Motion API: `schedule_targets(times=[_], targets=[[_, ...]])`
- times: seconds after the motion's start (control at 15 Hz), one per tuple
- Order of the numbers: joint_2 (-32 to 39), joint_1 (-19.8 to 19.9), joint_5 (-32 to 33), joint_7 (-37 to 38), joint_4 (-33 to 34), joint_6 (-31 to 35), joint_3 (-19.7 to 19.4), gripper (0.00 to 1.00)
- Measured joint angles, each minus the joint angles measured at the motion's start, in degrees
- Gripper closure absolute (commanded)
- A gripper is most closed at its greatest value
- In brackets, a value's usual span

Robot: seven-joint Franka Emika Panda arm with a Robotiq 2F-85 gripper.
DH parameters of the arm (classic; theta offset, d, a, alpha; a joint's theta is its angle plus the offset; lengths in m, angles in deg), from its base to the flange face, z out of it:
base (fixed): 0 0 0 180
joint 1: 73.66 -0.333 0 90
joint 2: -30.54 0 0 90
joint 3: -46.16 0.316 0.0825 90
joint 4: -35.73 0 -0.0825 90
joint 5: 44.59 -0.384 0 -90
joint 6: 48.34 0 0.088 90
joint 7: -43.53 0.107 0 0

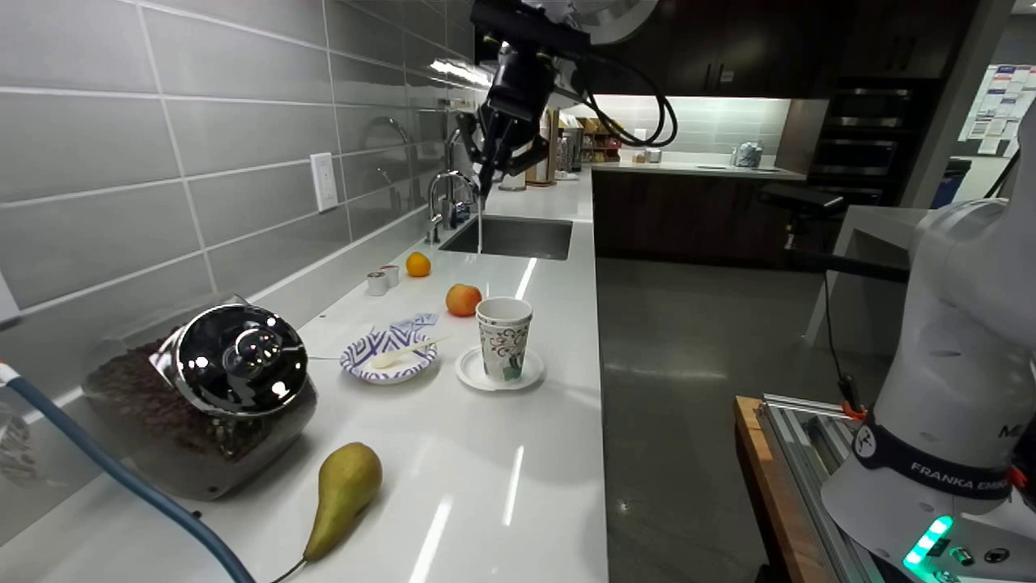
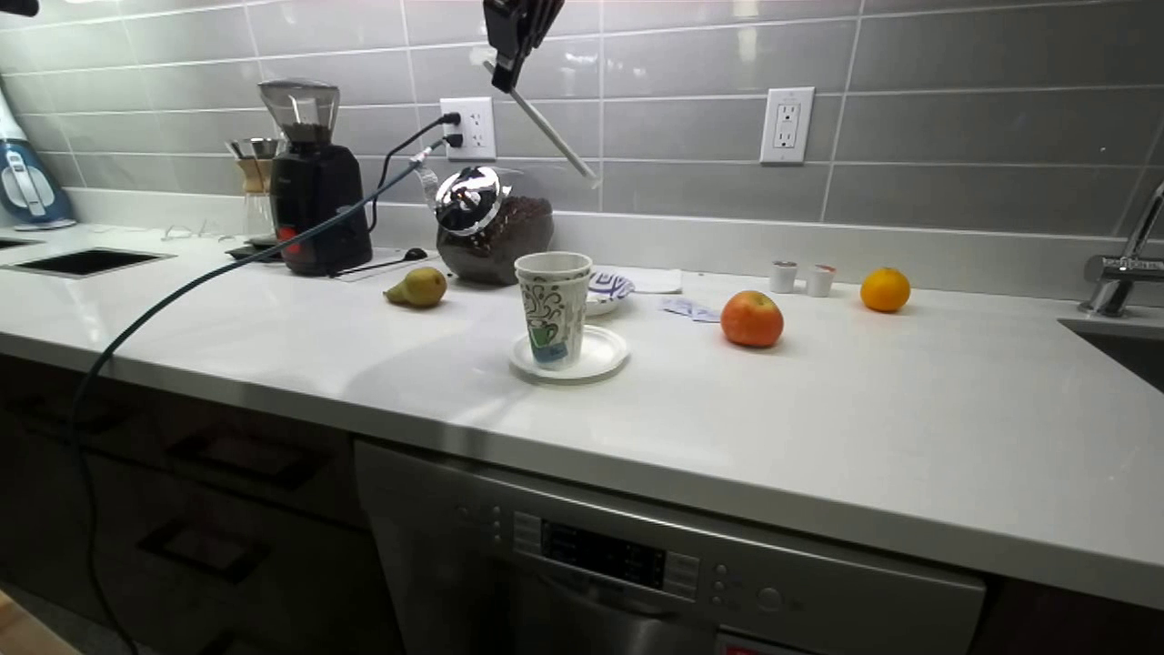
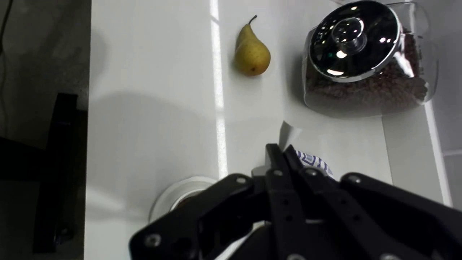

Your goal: Put the straw into the coffee cup

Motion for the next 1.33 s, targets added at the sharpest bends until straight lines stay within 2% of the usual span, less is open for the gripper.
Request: schedule_targets(times=[0.4,0.8,1.33], targets=[[3.5,2.1,-12.6,0.4,-2.2,-0.9,-2.2,0.97],[5.0,2.3,-13.2,0.4,-2.5,-1.2,-2.0,0.99],[5.4,3.0,-12.7,0.9,-2.5,-7.1,-2.0,0.99]])
